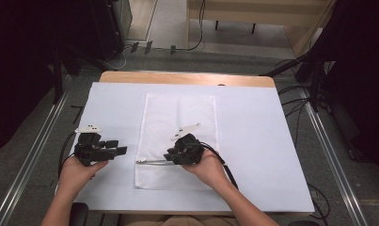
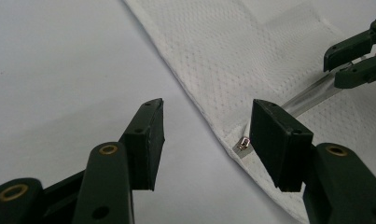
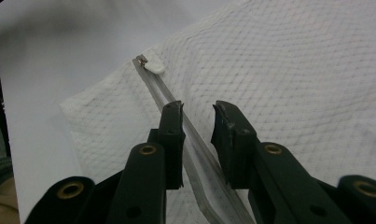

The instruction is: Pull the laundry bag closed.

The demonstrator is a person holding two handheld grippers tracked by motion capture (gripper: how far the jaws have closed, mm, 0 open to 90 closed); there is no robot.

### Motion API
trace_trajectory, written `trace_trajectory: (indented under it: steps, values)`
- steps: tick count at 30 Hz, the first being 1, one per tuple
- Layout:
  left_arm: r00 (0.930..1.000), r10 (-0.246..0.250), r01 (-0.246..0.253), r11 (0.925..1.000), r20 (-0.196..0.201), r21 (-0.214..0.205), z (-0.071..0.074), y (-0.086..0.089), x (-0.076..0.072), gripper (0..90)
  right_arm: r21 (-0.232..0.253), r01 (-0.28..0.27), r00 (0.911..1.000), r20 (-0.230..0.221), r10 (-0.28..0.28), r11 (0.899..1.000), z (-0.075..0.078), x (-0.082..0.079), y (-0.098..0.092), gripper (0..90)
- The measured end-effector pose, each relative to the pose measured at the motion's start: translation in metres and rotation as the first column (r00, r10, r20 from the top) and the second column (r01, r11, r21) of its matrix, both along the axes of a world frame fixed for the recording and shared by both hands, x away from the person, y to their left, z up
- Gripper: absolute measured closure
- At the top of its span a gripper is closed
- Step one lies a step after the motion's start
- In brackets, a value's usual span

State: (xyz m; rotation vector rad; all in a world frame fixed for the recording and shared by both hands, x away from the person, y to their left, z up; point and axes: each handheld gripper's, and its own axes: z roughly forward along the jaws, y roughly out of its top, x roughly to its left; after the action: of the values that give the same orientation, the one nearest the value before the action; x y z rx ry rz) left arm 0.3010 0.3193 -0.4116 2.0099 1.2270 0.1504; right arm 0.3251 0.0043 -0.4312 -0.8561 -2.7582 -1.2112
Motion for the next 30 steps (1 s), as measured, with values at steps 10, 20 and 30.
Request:
trace_trajectory:
  steps: [10, 20, 30]
  values:
    - [1.0000, 0.003, -0.003, 1.0000, -0.002, 0.001, -0.001, 0.001, 0.002, 45.5, 0.017, -0.029, 0.9992, -0.026, 0.029, 0.999, -0.006, -0.003, 0.018, 77.8]
    - [1.0000, 0.007, -0.007, 1.0000, 0.001, 0.006, -0.002, 0.000, 0.002, 45.4, 0.004, -0.056, 0.9972, -0.048, 0.056, 0.998, -0.016, 0.000, 0.040, 75.7]
    - [1.0000, 0.003, -0.003, 1.0000, 0.001, -0.002, -0.002, 0.001, 0.002, 45.3, -0.003, -0.077, 0.9953, -0.060, 0.076, 0.997, -0.022, 0.004, 0.058, 75.6]
